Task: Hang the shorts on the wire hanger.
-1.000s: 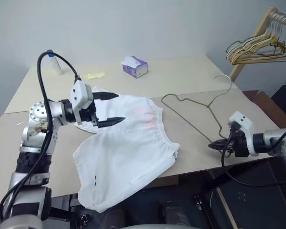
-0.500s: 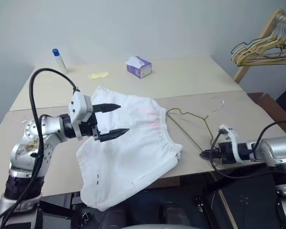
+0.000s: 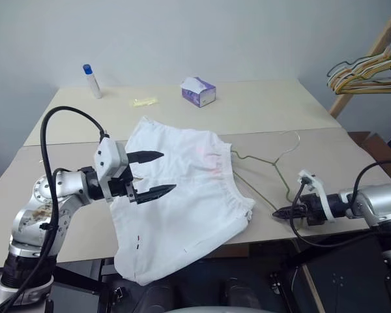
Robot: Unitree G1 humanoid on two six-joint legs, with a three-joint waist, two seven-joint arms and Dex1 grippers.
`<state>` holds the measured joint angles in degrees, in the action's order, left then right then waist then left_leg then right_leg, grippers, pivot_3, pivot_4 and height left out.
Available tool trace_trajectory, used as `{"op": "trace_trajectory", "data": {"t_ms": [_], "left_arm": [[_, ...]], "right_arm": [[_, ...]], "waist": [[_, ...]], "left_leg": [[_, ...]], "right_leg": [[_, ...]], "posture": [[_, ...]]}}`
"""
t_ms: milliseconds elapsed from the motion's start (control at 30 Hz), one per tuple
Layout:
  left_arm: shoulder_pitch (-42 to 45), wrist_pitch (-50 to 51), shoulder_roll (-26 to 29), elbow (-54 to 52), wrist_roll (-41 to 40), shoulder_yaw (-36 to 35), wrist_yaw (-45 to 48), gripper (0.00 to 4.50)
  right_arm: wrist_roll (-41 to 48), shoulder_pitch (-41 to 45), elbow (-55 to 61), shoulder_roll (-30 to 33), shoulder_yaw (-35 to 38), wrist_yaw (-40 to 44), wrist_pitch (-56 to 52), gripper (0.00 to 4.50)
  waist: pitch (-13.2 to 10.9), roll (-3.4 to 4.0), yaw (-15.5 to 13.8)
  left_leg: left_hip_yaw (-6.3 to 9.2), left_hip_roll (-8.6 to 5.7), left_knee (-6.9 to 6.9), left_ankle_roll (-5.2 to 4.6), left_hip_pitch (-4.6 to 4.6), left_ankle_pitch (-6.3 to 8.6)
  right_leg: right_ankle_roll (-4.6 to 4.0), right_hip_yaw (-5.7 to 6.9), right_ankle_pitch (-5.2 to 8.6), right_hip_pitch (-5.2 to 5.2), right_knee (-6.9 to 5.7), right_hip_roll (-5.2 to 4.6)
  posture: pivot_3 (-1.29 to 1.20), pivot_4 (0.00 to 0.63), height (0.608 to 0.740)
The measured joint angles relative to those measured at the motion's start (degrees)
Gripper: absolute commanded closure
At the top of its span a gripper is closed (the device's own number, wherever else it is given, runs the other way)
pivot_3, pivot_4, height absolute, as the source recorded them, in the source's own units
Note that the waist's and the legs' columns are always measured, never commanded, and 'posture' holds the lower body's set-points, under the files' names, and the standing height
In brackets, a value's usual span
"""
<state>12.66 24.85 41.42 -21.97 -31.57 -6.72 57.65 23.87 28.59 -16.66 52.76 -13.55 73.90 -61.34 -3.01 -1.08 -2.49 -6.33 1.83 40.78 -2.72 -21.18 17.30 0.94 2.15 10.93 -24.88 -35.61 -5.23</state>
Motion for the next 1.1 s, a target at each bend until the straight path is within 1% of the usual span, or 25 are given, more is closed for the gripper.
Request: {"op": "trace_trajectory", "data": {"t_ms": [167, 233, 367, 567, 700, 933, 1000, 1100], "left_arm": [[-1.4, -0.3, 0.9, -1.2, 0.0, -0.9, -0.3, 0.02], [-2.0, -0.7, 1.1, -1.3, 0.0, -1.1, -0.5, 0.02], [-2.0, -0.9, 1.5, -1.6, 0.0, -1.2, -0.7, 0.02], [-2.5, -1.0, 1.8, -1.9, 0.0, -1.3, -0.8, 0.02], [-2.6, -1.0, 1.9, -1.9, 0.0, -1.3, -0.9, 0.02], [-2.6, -1.2, 2.0, -1.9, 0.2, -1.3, -0.9, 0.02], [-2.2, -1.4, 1.8, -1.9, 0.5, -1.1, -0.9, 0.02], [-1.2, -2.3, 1.2, -1.5, 0.8, -0.4, -0.8, 0.02]], "right_arm": [[-2.5, 4.9, -4.9, -0.6, -3.7, 3.1, 2.5, 4.50], [-5.0, 9.0, -9.2, -3.0, -6.0, 3.2, 4.1, 4.50], [-8.3, 14.3, -16.3, -8.0, -8.2, 3.5, 6.8, 4.50], [-12.1, 19.4, -27.2, -13.0, -8.2, 3.2, 10.6, 4.50], [-13.1, 20.8, -31.2, -13.7, -6.8, 2.8, 12.6, 4.50], [-13.7, 21.5, -31.4, -11.7, -2.8, 1.4, 13.1, 4.50], [-13.7, 21.4, -30.1, -11.3, -1.6, 0.7, 12.8, 4.50], [-13.6, 21.3, -25.9, -11.3, 0.1, -1.4, 12.6, 4.50]], "waist": [[0.0, 0.00, -0.2], [0.0, 0.00, -0.1], [0.0, 0.01, -0.5], [0.0, 0.01, -1.4], [0.0, 0.03, -1.8], [0.0, 0.04, -1.6], [0.0, 0.04, -1.6], [0.0, 0.08, -1.3]], "left_leg": [[-0.01, 0.00, -0.01, 0.00, -0.01, 0.00], [-0.02, 0.01, -0.02, 0.00, 0.00, 0.00], [-0.01, 0.01, -0.05, 0.02, -0.03, -0.01], [-0.04, 0.01, -0.05, 0.02, -0.13, -0.01], [-0.03, 0.01, -0.06, 0.03, -0.18, -0.01], [-0.03, 0.03, -0.08, 0.05, -0.22, 0.00], [-0.03, 0.03, -0.08, 0.05, -0.22, 0.00], [-0.05, 0.03, -0.08, 0.05, -0.24, 0.00]], "right_leg": [[0.00, -0.01, -0.01, 0.00, 0.05, 0.00], [0.00, -0.01, -0.01, 0.00, 0.05, 0.02], [-0.02, 0.02, -0.01, -0.04, 0.04, 0.03], [-0.02, 0.07, -0.02, -0.04, 0.20, 0.03], [-0.02, 0.14, -0.01, -0.05, 0.23, 0.02], [-0.02, 0.14, -0.02, -0.09, 0.25, 0.02], [-0.02, 0.14, -0.02, -0.09, 0.25, 0.02], [-0.02, 0.13, -0.02, -0.13, 0.23, 0.02]], "posture": [[0.18, 0.023, 0.740], [0.19, 0.027, 0.740], [0.20, 0.033, 0.740], [0.21, 0.037, 0.740], [0.21, 0.035, 0.740], [0.19, 0.031, 0.740], [0.15, 0.020, 0.740], [0.15, 0.020, 0.740]]}}
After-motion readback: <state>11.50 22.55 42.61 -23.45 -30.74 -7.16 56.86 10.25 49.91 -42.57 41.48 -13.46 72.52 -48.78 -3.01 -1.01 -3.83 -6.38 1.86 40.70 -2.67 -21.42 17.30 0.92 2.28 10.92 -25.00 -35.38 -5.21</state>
